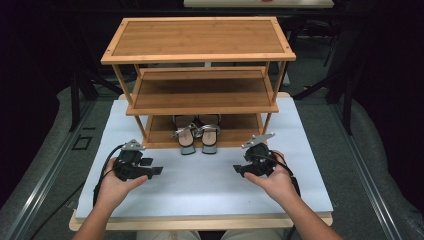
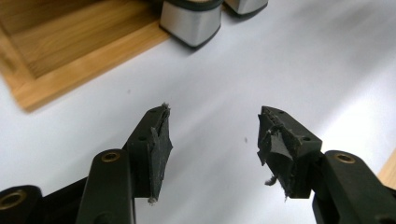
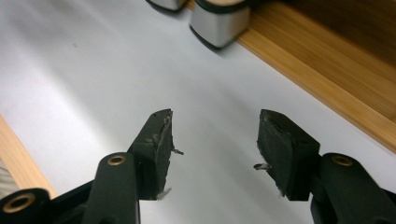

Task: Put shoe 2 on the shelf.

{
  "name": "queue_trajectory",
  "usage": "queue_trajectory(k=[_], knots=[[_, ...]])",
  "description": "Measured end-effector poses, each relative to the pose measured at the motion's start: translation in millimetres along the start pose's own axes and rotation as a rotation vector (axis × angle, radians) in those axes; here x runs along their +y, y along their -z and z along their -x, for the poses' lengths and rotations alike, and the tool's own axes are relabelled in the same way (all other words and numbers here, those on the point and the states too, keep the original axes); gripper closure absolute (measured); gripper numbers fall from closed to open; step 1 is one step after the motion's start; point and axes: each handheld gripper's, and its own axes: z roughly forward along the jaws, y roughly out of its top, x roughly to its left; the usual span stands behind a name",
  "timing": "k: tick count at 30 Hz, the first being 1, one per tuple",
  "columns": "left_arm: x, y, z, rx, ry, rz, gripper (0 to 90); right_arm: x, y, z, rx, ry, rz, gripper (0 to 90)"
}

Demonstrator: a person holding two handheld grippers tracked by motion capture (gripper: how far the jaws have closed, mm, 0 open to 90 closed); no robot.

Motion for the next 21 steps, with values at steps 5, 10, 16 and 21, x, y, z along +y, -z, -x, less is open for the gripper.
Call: queue_trajectory(k=[5,10,16,21], knots=[[-15.2,2.9,3.7,0.005,0.006,0.002,43.8,-22.0,11.6,4.3,-0.005,-0.054,0.038,45.0],[-29.6,-2.0,6.1,-0.003,0.015,0.016,43.8,-41.8,14.0,8.4,-0.006,-0.117,0.064,45.0],[-40.1,-15.0,0.2,0.015,0.026,-0.006,43.8,-62.2,5.0,11.4,-0.097,-0.148,0.051,45.0],[-46.4,-20.8,-2.8,0.031,0.031,0.001,43.4,-77.4,-2.6,12.9,-0.117,-0.164,0.058,45.0]])
